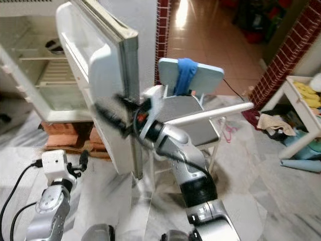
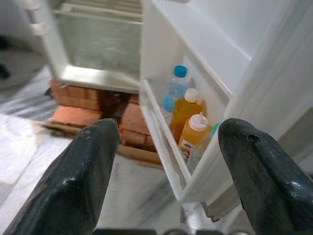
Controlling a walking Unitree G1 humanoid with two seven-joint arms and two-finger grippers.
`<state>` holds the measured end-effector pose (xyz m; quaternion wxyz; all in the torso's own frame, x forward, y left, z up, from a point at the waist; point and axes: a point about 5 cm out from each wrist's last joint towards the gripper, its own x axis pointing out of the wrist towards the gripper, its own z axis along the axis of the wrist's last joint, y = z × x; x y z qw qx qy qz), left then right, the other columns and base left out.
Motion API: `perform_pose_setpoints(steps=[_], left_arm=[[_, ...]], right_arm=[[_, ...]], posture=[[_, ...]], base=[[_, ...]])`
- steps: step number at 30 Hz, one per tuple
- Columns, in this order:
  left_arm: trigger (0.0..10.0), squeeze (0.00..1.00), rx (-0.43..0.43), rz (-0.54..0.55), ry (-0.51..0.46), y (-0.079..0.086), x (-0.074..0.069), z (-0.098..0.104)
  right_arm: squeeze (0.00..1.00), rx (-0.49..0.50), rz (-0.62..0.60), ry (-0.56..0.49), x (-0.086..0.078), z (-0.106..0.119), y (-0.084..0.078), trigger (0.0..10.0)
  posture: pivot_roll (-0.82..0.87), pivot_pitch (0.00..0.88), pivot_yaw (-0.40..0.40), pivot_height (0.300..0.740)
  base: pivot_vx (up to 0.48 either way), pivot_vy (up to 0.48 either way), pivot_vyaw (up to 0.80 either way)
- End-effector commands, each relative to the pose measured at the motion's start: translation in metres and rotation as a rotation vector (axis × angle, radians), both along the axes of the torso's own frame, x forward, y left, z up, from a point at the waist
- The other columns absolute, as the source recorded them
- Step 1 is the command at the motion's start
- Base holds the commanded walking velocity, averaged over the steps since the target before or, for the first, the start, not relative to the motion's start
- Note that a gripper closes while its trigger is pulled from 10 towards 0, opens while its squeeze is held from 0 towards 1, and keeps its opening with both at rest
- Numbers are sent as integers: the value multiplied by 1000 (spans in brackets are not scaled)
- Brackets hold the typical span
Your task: Restocking fridge
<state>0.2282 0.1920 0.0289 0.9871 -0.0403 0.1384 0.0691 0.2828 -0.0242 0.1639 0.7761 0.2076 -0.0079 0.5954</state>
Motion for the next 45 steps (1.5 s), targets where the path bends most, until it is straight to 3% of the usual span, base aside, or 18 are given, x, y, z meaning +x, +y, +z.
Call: perform_pose_setpoints(steps=[1, 3, 5, 6, 8, 12, 15, 17, 24, 30, 32, 34, 35, 36, 37, 41, 42, 45], left_arm=[[10000, 0, -2, -7, 6, 1, -1, 0], [10000, 0, -6, -13, 12, 0, -1, -1], [10000, 0, -6, -14, 14, 0, -1, -1], [10000, 0, -5, -18, 15, 0, -1, -1], [10000, 0, -4, -23, 19, 1, -2, -1], [10000, 0, -1, -28, 23, 1, -2, -1], [10000, 0, 0, -29, 26, 1, -2, -2], [10000, 0, 6, -23, 23, 1, -3, -1], [10000, 0, 51, 21, -3, 8, -5, 2], [10000, 0, 78, 63, 3, 19, -1, 0], [10000, 0, 104, 92, 1, 28, 1, 1], [10000, 0, 192, 163, -4, 64, 11, 6], [10000, 0, 192, 163, -4, 64, 11, 6], [10000, 0, 213, 214, -2, 83, 16, 10], [10000, 0, 216, 224, -1, 87, 17, 11], [10000, 0, 282, 297, -17, 127, 30, 31], [10000, 0, 319, 346, -16, 149, 31, 42], [10000, 0, 359, 402, -18, 167, 28, 51]], right_arm=[[0, -91, -21, -17, -2, -18, -11, 10000], [0, -225, -158, -23, 6, -43, -23, 10000], [0, -265, -206, -10, 9, -50, -30, 10000], [0, -316, -291, 2, 11, -59, -42, 10000], [0, -347, -321, 36, 8, -63, -53, 10000], [0, -377, -326, 39, 3, -67, -59, 10000], [0, -414, -335, 11, 2, -70, -60, 10000], [0, -457, -426, -79, 8, -72, -66, 10000], [0, -410, -702, -64, 12, -65, -88, 10000], [0, -420, -724, -65, 7, -71, -89, 10000], [0, -414, -736, -71, 7, -71, -89, 10000], [0, -404, -761, -84, 7, -68, -88, 10000], [0, -404, -761, -84, 7, -68, -88, 10000], [0, -400, -773, -85, 8, -67, -88, 10000], [0, -399, -777, -85, 8, -67, -88, 10000], [0, -398, -785, -91, 9, -65, -88, 10000], [0, -392, -794, -97, 11, -63, -88, 10000], [0, -391, -806, -97, 11, -62, -90, 10000]], posture=[[133, 61, -37, 740], [132, 63, -33, 740], [132, 64, -33, 740], [131, 67, -28, 740], [130, 70, -23, 740], [130, 71, -22, 740], [130, 70, -22, 740], [134, 71, -24, 740], [134, 67, -36, 740], [130, 66, -38, 740], [128, 68, -40, 740], [128, 69, -47, 740], [128, 69, -47, 740], [130, 69, -49, 740], [130, 69, -49, 740], [126, 67, -52, 740], [122, 66, -48, 740], [121, 68, -44, 740]], base=[[0, 0, 0], [0, 0, 0], [0, 0, 0], [0, 0, 0], [0, 0, 0], [0, 0, 0], [0, 0, 0], [0, 0, 0], [0, 0, 0], [0, 0, 0], [0, 0, 0], [0, 0, 0], [0, 0, 0], [0, 0, 0], [0, 0, 0], [0, 0, 0], [0, 0, 0], [0, 0, 0]])
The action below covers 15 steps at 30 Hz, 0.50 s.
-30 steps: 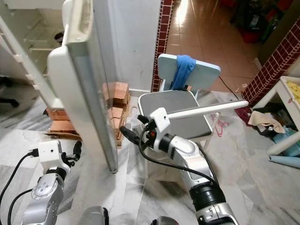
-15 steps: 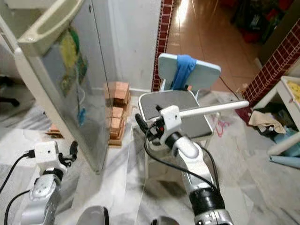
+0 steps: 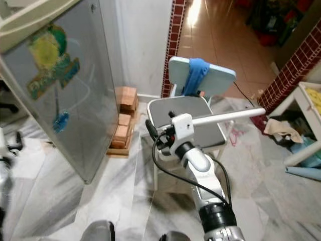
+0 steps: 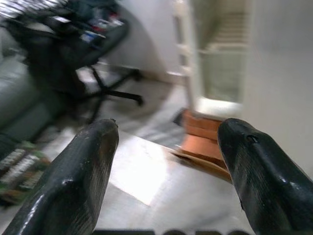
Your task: Restocking fridge
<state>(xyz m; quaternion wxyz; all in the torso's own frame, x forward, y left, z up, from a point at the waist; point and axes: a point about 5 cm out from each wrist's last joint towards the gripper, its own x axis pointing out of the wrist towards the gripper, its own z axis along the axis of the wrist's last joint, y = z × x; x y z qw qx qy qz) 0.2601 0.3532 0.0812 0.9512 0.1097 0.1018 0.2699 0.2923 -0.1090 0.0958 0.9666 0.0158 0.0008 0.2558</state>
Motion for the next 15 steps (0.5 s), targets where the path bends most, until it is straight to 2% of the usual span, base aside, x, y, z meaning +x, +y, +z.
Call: perform_pose_setpoints(steps=[1, 3, 8, 9, 10, 13, 15], left_arm=[[10000, 0, 2, 59, -4, 12, -6, 0], [10000, 0, -22, 62, -16, 17, -9, -2], [10000, 0, -113, -97, -51, -15, -12, -18], [10000, 0, -150, -179, -68, -38, -13, -24], [10000, 0, -174, -221, -77, -52, -14, -28], [10000, 0, -195, -313, -90, -82, -16, -31], [10000, 0, -217, -397, -93, -110, -18, -33]], right_arm=[[0, -6, -26, -27, 2, 5, -5, 10000], [0, -7, -30, -26, 0, 4, -5, 10000], [0, 3, -35, -20, -3, 3, -6, 10000], [0, 4, -40, -16, -4, 2, -8, 10000], [0, 7, -46, -12, -5, 1, -8, 10000], [0, 10, -58, -8, -6, 0, -10, 10000], [0, 13, -75, 2, -6, -2, -12, 10000]], posture=[[120, 68, -42, 740], [120, 71, -40, 740], [122, 74, -37, 740], [123, 74, -39, 740], [125, 74, -40, 740], [126, 72, -43, 740], [128, 70, -49, 740]], base=[[0, 0, 0], [0, 0, 0], [0, 0, 0], [0, 0, 0], [0, 0, 0], [0, 0, 0], [0, 0, 0]])
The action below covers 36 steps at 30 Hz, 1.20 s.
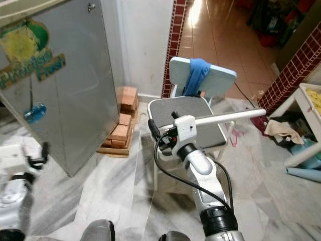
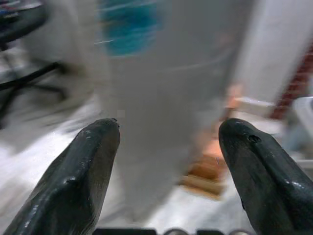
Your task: Restocking fridge
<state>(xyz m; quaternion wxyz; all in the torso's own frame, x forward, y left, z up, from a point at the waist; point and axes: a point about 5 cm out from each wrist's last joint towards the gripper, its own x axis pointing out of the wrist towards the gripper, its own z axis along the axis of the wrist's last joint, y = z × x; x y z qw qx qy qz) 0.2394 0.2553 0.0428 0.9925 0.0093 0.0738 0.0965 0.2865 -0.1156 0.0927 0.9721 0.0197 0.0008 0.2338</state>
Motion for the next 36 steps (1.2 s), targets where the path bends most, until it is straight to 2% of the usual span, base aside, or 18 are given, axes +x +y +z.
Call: perform_pose_setpoints(steps=[1, 3, 5, 7, 15, 25, 28, 31, 34, 36], left_arm=[[10000, 0, 12, -134, -35, -34, 0, 7], [10000, 0, -7, -170, -51, -48, -3, 8], [10000, 0, -12, -177, -54, -52, -3, 9], [10000, 0, -17, -197, -53, -63, -7, 12], [10000, 0, -5, -208, -34, -69, -6, 12], [10000, 0, 41, -201, -50, -67, 0, 19], [10000, 0, 91, -216, -41, -65, 1, 20], [10000, 0, 159, -238, -24, -51, 4, 26], [10000, 0, 183, -229, -9, -37, 5, 29], [10000, 0, 184, -226, -6, -36, 4, 28]], right_arm=[[0, 10, -49, 5, -1, -1, -6, 10000], [0, 19, -58, 7, -1, -2, -6, 10000], [0, 17, -60, 7, -1, -2, -6, 10000], [0, 20, -68, 15, -2, -3, -5, 10000], [0, 27, -86, 30, 0, -6, -6, 10000], [0, 22, -122, 29, 4, -8, -13, 10000], [0, 29, -133, 28, 5, -7, -14, 10000], [0, 37, -139, 21, 4, -5, -11, 10000], [0, 40, -150, 22, 0, -7, -12, 10000], [0, 40, -152, 22, 0, -7, -12, 10000]], posture=[[129, 68, -49, 740], [128, 65, -49, 740], [128, 63, -47, 740], [132, 58, -42, 740], [131, 49, -38, 740], [142, 39, -28, 740], [157, 55, -19, 740], [164, 65, -18, 740], [155, 61, -21, 740], [155, 61, -21, 740]], base=[[0, 0, 0], [0, 240, 0], [0, 480, 0], [0, 480, 0], [0, 480, 0], [0, 480, -749], [0, 480, -594], [0, 480, 0], [0, 480, 0], [0, 480, 0]])
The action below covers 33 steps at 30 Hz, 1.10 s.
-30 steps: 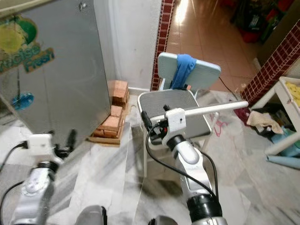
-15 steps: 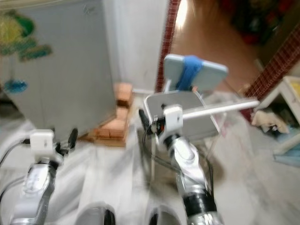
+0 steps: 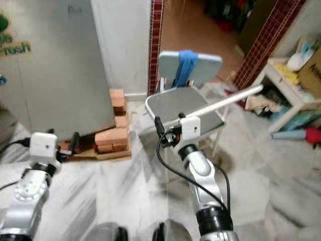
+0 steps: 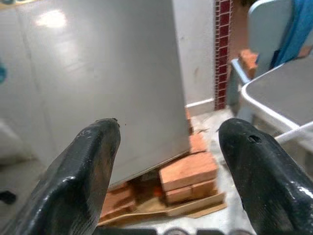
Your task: Restocking fridge
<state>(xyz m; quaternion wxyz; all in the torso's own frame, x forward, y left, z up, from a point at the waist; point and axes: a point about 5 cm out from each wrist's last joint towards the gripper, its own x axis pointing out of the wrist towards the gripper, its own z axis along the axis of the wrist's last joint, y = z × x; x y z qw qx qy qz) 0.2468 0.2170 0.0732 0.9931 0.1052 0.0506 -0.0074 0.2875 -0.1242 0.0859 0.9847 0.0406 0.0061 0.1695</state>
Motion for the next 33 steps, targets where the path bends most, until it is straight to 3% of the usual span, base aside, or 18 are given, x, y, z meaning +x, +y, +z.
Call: perform_pose_setpoints(steps=[1, 6, 12, 17, 33], left_arm=[[10000, 0, -1, 9, 23, 3, -6, -4], [10000, 0, -66, 28, 38, -27, -24, -16], [10000, 0, -98, 35, 49, -46, -23, -25], [10000, 0, -90, 56, -25, -41, -16, -13], [10000, 0, -85, 74, -62, -29, -10, -8]], right_arm=[[0, 2, -24, 4, -3, -2, -5, 10000], [0, 4, -40, 16, -5, -5, -10, 10000], [0, 10, -37, 28, -3, -8, -8, 10000], [0, 2, -28, 17, 1, -6, -6, 10000], [0, -4, -42, 20, 0, -13, -7, 10000]], posture=[[146, 56, -21, 740], [138, 38, -33, 740], [135, 23, -47, 740], [144, 11, -42, 740], [154, 1, -28, 740]], base=[[0, 480, 0], [0, 480, 0], [0, 480, 0], [0, 285, 0], [0, 0, 0]])
